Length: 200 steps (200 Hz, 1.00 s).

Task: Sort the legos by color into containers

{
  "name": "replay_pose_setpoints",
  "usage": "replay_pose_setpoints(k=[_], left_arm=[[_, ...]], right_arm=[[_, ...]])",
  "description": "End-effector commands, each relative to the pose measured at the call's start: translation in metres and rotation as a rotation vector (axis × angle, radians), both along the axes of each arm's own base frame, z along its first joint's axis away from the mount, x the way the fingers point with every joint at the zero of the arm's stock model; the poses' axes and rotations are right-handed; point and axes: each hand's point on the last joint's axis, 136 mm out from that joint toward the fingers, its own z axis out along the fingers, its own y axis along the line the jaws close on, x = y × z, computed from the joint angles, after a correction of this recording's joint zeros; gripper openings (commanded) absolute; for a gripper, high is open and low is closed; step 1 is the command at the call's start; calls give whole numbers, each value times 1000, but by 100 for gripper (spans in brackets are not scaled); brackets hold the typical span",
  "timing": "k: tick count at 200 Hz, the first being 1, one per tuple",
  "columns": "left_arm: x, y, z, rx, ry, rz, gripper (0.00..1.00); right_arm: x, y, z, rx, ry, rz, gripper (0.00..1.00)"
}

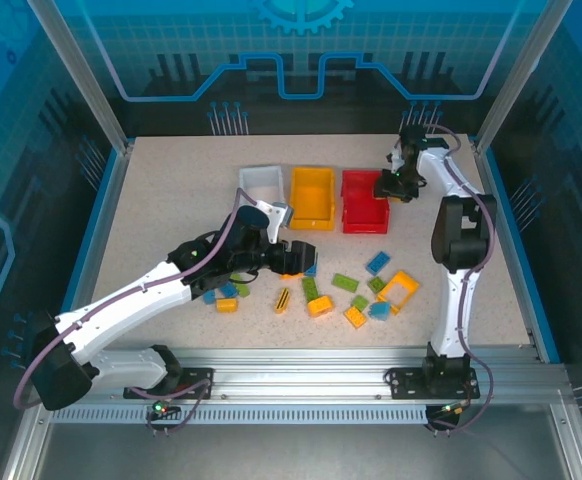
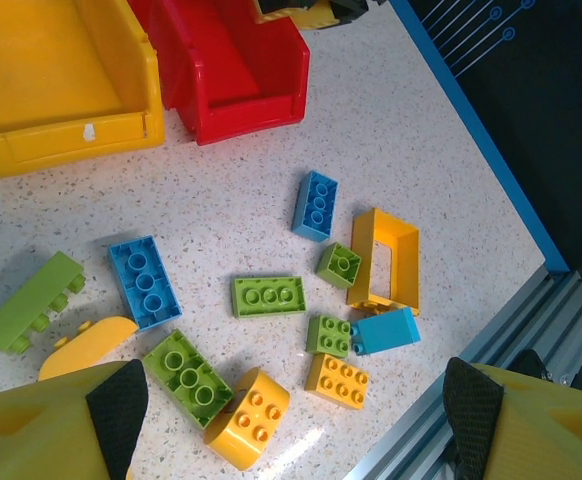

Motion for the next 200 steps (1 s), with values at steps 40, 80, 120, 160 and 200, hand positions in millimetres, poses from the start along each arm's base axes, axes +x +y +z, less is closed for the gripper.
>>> replay_pose_setpoints(k=[40,80,120,160,200], left_arm=[[-29,-38,-12,-34,35,-101,82],[-58,-76,-26,-66,46,-174,81],[-83,-109,-38,-82,51,-238,80],[-88,-116,-42,-80,56,-253,79],[-88,-111,-39,-78,41,-245,79]], right_arm=[[-98,-43,94,-86,-199,-410,48],[-215,-38,44,2,-105,-569,40],[-260,-26,2,78,-46,-553,41],[-268,-21,-25,96,22,-573,37],[-277,-27,-35,59,58,-600,31]])
